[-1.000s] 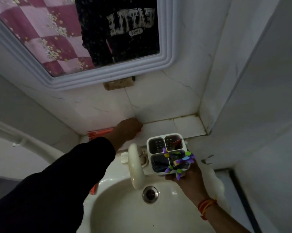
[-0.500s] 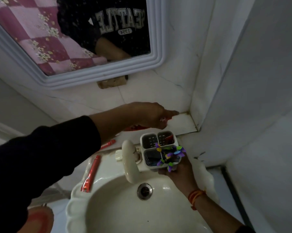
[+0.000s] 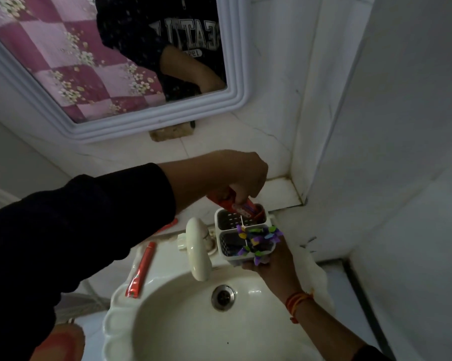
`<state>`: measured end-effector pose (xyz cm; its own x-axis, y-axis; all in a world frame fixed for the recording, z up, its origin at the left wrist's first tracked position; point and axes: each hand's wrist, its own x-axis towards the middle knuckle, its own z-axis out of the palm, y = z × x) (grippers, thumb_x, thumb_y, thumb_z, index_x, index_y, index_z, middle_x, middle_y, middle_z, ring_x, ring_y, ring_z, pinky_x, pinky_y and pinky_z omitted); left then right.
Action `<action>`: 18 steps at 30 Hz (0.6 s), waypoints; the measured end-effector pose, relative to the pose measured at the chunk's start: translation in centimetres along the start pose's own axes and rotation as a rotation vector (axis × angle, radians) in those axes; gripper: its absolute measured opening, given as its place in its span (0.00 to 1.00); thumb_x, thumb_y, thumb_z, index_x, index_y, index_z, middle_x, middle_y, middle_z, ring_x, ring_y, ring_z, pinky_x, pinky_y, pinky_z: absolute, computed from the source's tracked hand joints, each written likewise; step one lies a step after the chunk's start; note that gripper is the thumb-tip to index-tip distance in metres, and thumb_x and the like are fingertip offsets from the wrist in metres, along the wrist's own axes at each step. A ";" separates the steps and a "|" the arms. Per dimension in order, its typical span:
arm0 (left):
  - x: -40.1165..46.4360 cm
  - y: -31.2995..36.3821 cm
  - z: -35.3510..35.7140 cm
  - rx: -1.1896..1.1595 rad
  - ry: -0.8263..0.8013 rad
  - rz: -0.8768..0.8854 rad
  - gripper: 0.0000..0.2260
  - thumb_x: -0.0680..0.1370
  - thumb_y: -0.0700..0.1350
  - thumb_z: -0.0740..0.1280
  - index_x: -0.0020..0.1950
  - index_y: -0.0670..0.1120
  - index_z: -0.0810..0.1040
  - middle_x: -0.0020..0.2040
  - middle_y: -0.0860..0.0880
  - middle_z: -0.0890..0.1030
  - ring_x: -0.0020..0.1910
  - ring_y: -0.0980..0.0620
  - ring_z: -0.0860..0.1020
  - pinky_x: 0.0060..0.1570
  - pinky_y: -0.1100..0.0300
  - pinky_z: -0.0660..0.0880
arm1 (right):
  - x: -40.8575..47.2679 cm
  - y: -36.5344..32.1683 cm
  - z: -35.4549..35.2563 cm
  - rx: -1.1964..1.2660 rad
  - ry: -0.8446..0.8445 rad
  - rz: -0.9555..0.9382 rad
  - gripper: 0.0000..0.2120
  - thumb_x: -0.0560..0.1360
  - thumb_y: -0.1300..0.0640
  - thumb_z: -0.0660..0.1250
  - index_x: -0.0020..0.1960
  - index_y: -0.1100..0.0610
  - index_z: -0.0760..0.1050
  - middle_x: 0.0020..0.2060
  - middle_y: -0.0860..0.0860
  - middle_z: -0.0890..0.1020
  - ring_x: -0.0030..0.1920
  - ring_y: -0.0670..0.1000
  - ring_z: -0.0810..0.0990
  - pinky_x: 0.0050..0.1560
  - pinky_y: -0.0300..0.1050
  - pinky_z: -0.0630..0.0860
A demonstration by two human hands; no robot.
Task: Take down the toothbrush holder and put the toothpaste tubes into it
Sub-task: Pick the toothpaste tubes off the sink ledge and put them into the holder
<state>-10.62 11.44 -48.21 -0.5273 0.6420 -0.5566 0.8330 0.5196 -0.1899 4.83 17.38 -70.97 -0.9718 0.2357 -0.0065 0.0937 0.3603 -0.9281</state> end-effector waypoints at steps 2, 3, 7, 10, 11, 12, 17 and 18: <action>-0.3 -1.2 0.0 -0.162 0.072 -0.023 0.18 0.71 0.46 0.77 0.61 0.50 0.83 0.63 0.50 0.78 0.58 0.51 0.75 0.39 0.66 0.68 | -0.1 0.4 0.0 0.052 -0.028 0.068 0.32 0.61 0.56 0.81 0.62 0.50 0.73 0.57 0.50 0.81 0.57 0.47 0.81 0.56 0.52 0.82; -0.4 -1.5 0.3 -0.237 0.112 -0.036 0.16 0.71 0.45 0.76 0.59 0.50 0.84 0.60 0.52 0.78 0.54 0.53 0.75 0.40 0.66 0.70 | -0.2 0.5 0.0 0.059 -0.051 0.105 0.33 0.63 0.56 0.80 0.65 0.53 0.71 0.57 0.51 0.81 0.56 0.49 0.82 0.55 0.54 0.82; -0.5 -1.3 1.7 -0.504 0.306 -0.096 0.13 0.72 0.45 0.76 0.56 0.50 0.85 0.44 0.55 0.82 0.46 0.56 0.82 0.47 0.61 0.80 | -0.3 0.8 0.0 0.048 -0.052 0.133 0.36 0.66 0.58 0.79 0.69 0.55 0.67 0.58 0.52 0.81 0.55 0.49 0.82 0.56 0.52 0.82; -1.0 -1.6 2.0 -0.748 0.400 -0.123 0.11 0.73 0.48 0.77 0.54 0.49 0.85 0.37 0.52 0.86 0.36 0.59 0.86 0.49 0.59 0.83 | -0.2 0.8 0.1 0.060 -0.049 0.144 0.34 0.65 0.59 0.79 0.68 0.56 0.68 0.57 0.52 0.81 0.54 0.50 0.82 0.55 0.53 0.82; -1.4 -1.9 2.1 -0.807 0.407 -0.133 0.11 0.73 0.48 0.77 0.54 0.48 0.85 0.37 0.51 0.87 0.35 0.59 0.86 0.46 0.61 0.83 | -0.2 0.8 0.0 0.065 -0.047 0.145 0.33 0.65 0.60 0.79 0.66 0.56 0.69 0.56 0.52 0.81 0.54 0.50 0.82 0.55 0.54 0.82; -1.8 -2.2 2.4 -0.842 0.414 -0.134 0.11 0.74 0.48 0.76 0.53 0.47 0.85 0.39 0.51 0.87 0.35 0.59 0.86 0.43 0.62 0.83 | -0.3 0.7 0.0 0.066 -0.044 0.136 0.33 0.65 0.59 0.80 0.65 0.56 0.69 0.55 0.53 0.81 0.53 0.51 0.82 0.54 0.55 0.82; -3.1 -5.7 6.1 -0.839 0.378 -0.296 0.06 0.76 0.40 0.73 0.53 0.43 0.85 0.44 0.51 0.85 0.37 0.54 0.87 0.42 0.65 0.83 | -0.2 -0.6 -0.4 0.149 -0.036 0.065 0.31 0.59 0.56 0.81 0.56 0.35 0.75 0.54 0.43 0.82 0.57 0.51 0.82 0.49 0.57 0.84; -3.1 -6.8 7.7 -0.811 0.337 -0.368 0.07 0.76 0.39 0.73 0.53 0.42 0.86 0.45 0.49 0.86 0.38 0.52 0.87 0.44 0.63 0.83 | -0.2 -0.6 -0.4 0.135 -0.024 0.037 0.33 0.58 0.57 0.81 0.55 0.33 0.75 0.54 0.40 0.82 0.57 0.49 0.82 0.49 0.55 0.84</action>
<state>-13.32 1.60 -51.45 -0.8594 0.4232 -0.2869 0.3022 0.8731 0.3825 5.02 17.47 -70.32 -0.9732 0.2244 -0.0494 0.1014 0.2267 -0.9687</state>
